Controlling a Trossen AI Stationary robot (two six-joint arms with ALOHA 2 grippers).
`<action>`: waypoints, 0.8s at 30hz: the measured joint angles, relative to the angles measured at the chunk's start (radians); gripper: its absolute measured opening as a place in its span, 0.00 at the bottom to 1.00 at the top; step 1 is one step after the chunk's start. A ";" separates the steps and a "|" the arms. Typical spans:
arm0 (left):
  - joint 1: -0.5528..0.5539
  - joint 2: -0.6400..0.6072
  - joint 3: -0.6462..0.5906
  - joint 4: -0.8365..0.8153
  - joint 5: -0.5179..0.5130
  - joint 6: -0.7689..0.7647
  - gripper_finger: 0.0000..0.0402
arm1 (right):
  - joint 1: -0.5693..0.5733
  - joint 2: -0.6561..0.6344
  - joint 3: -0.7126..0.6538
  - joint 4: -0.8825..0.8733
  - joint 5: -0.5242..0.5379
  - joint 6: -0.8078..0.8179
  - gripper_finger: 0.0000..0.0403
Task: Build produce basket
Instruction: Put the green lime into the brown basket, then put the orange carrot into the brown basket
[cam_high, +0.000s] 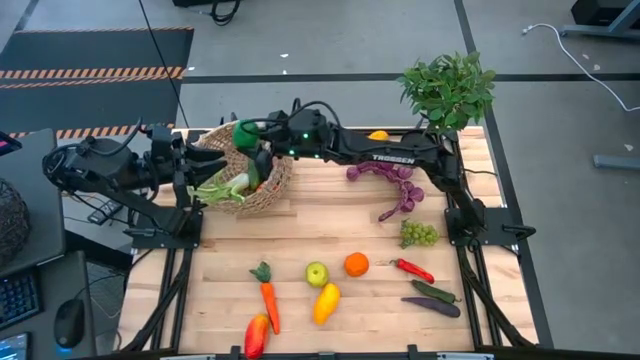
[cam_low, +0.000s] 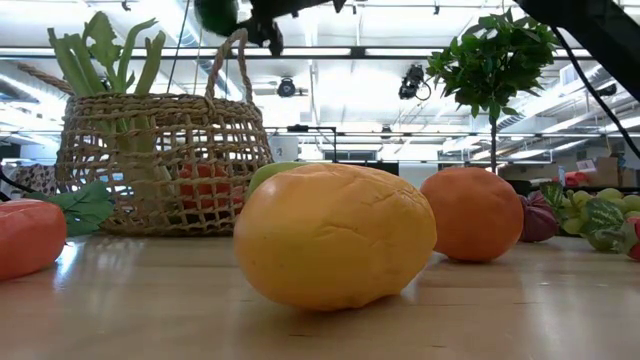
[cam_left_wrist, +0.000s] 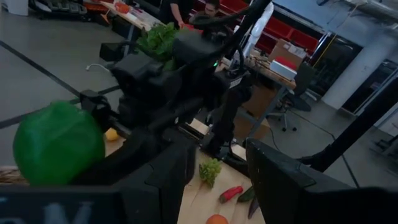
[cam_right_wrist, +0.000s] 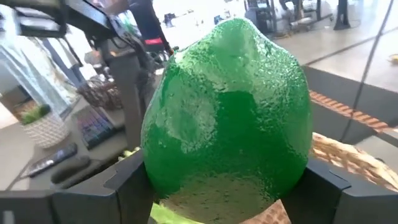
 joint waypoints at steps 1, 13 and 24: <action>0.000 0.000 0.000 0.000 0.000 -0.003 0.43 | -0.001 0.002 -0.001 -0.002 0.005 0.001 0.72; 0.000 0.000 0.000 0.000 0.000 0.006 0.43 | -0.021 -0.001 0.000 -0.008 0.028 0.031 0.90; 0.000 0.000 0.000 -0.001 0.000 0.009 0.43 | -0.020 -0.032 0.000 -0.038 0.045 0.034 0.97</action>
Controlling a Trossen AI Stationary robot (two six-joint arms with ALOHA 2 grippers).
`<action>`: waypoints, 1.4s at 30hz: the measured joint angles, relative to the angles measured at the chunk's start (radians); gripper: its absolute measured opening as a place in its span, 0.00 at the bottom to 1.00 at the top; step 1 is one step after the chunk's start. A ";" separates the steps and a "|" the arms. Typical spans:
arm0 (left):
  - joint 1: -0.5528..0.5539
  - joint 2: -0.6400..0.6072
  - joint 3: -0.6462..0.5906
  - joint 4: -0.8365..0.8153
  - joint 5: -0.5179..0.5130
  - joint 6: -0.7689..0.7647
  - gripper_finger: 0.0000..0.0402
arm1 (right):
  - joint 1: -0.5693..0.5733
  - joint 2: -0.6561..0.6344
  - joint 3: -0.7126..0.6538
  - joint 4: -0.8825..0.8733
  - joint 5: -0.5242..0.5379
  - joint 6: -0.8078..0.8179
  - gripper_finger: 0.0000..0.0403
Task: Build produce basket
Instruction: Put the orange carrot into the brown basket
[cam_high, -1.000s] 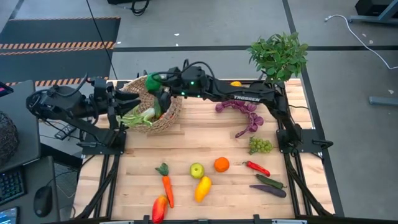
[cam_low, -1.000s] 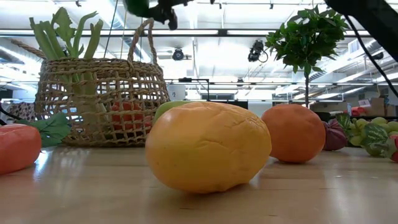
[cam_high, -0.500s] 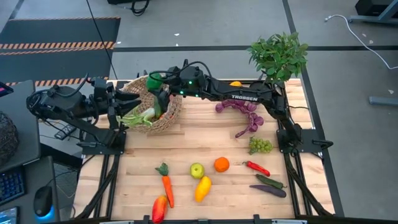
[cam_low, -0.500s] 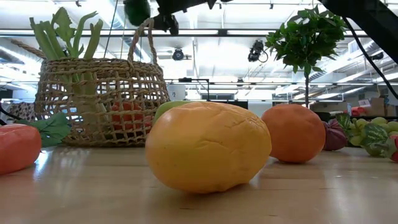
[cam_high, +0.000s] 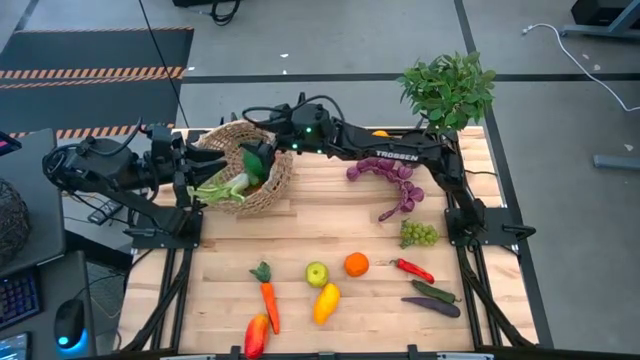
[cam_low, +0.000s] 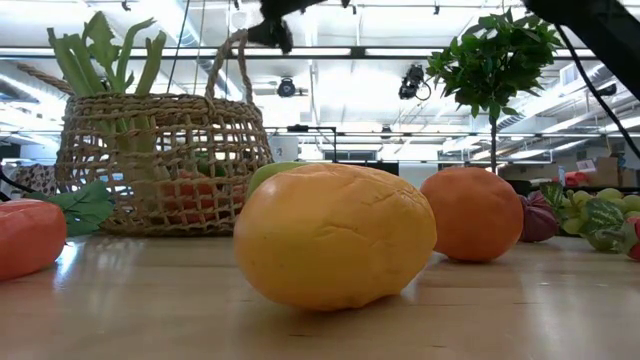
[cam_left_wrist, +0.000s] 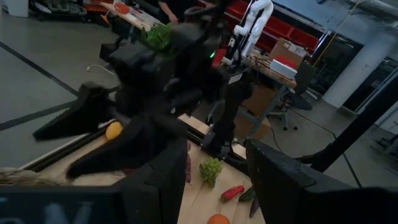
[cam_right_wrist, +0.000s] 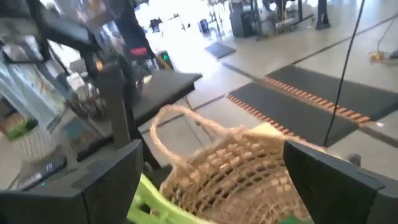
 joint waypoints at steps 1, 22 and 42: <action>0.000 0.000 0.000 -0.001 0.000 0.000 0.43 | 0.000 -0.009 0.000 0.007 0.007 -0.001 0.97; -0.001 0.082 -0.001 -0.039 0.227 -0.014 0.43 | 0.274 -0.094 0.000 -0.556 0.122 0.347 0.96; -0.006 0.193 -0.001 -0.182 0.665 -0.068 0.43 | 0.557 -0.081 -0.139 -0.950 0.098 1.019 0.90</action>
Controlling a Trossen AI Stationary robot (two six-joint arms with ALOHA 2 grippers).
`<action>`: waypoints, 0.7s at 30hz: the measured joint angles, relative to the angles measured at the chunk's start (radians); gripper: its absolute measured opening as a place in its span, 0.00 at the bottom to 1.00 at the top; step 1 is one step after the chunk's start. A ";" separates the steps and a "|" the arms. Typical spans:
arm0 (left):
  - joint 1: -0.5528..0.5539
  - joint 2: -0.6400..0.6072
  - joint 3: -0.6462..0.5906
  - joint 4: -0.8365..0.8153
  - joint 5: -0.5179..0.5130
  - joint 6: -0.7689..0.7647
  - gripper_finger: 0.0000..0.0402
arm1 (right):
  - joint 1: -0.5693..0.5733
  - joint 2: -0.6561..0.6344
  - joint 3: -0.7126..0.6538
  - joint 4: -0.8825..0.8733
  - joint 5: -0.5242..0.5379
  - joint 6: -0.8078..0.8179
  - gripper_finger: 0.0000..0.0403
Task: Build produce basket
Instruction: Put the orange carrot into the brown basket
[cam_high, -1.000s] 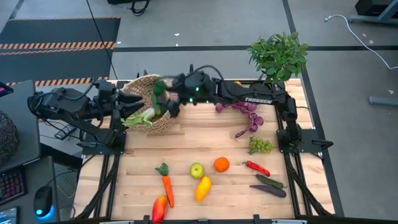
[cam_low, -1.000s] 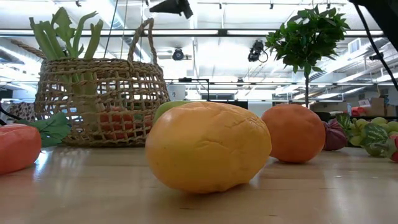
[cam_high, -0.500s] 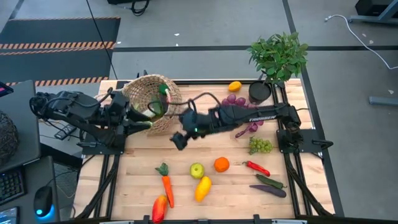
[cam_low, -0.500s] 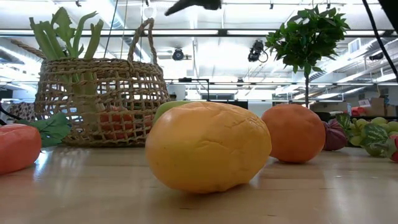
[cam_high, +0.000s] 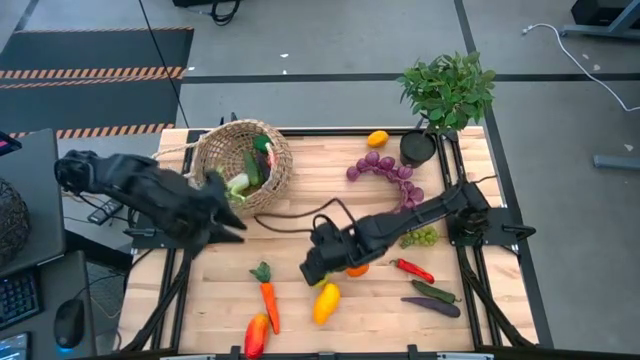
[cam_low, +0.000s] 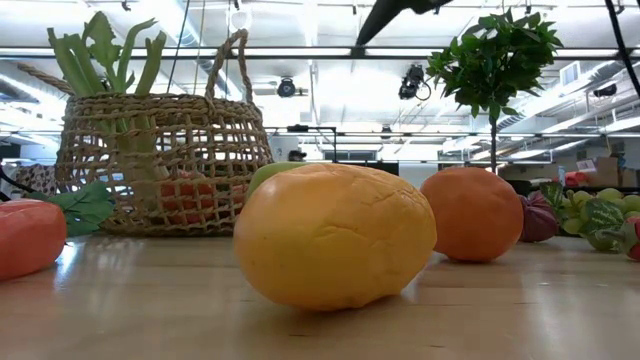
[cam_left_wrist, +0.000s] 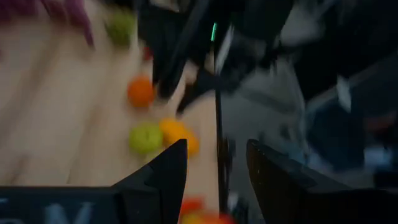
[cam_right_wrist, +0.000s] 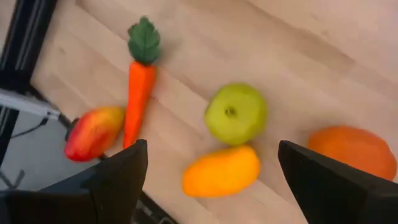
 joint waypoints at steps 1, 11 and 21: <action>-0.009 0.019 0.000 -0.033 0.024 0.010 0.43 | 0.008 -0.002 -0.002 0.001 0.000 -0.002 0.90; -0.178 0.204 -0.001 -0.149 0.112 0.477 0.43 | 0.122 -0.004 -0.005 -0.038 -0.040 0.061 0.90; -0.263 0.425 -0.001 -0.073 0.040 0.589 0.63 | 0.305 -0.005 -0.005 -0.016 0.248 0.260 0.90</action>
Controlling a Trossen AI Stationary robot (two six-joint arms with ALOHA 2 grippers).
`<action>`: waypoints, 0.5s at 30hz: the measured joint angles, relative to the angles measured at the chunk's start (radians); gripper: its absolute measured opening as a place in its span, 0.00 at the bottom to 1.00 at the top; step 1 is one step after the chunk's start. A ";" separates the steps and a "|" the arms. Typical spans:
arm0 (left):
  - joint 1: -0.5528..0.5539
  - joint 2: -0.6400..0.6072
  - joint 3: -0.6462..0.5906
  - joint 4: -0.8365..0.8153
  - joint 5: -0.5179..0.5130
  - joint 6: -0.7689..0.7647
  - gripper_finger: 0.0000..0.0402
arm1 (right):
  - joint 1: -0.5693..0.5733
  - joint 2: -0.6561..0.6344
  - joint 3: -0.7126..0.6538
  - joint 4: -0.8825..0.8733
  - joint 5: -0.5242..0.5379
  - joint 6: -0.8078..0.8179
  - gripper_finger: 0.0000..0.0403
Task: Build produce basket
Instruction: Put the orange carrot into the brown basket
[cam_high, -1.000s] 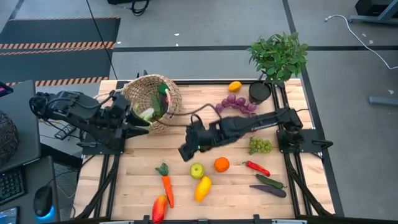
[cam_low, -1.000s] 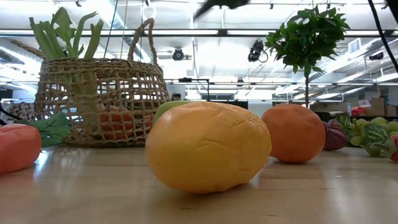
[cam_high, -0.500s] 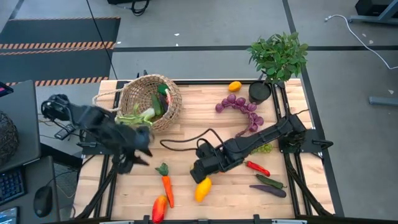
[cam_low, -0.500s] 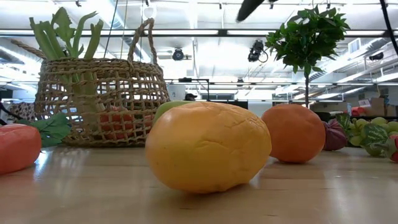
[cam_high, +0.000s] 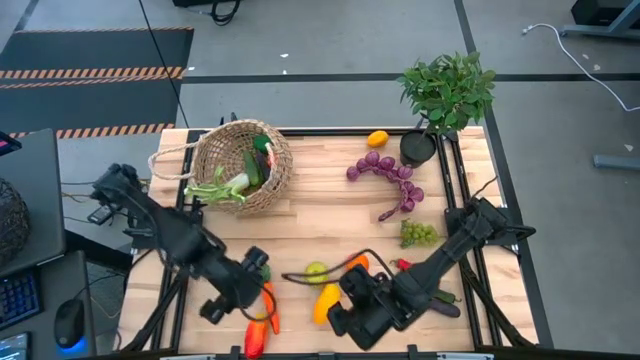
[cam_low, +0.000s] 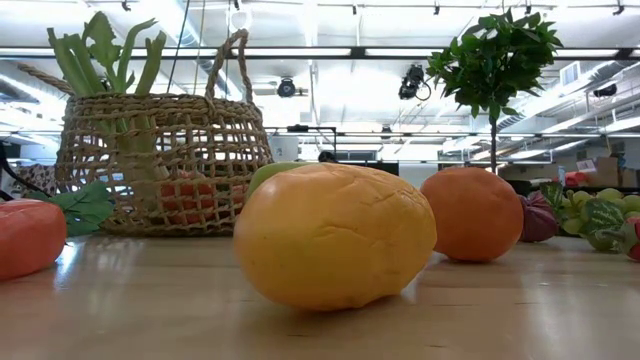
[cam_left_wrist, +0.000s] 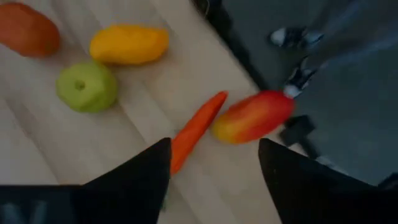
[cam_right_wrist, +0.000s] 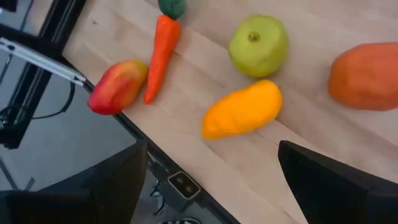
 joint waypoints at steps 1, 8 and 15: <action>0.000 0.025 0.000 -0.006 -0.007 0.020 0.66 | 0.009 0.000 0.000 -0.001 0.006 0.000 0.90; 0.021 0.172 0.000 -0.075 -0.040 0.222 0.81 | 0.045 0.000 0.000 -0.005 -0.002 0.029 0.90; 0.090 0.297 0.000 -0.067 -0.033 0.316 0.84 | 0.061 0.000 0.000 -0.060 0.012 0.098 0.90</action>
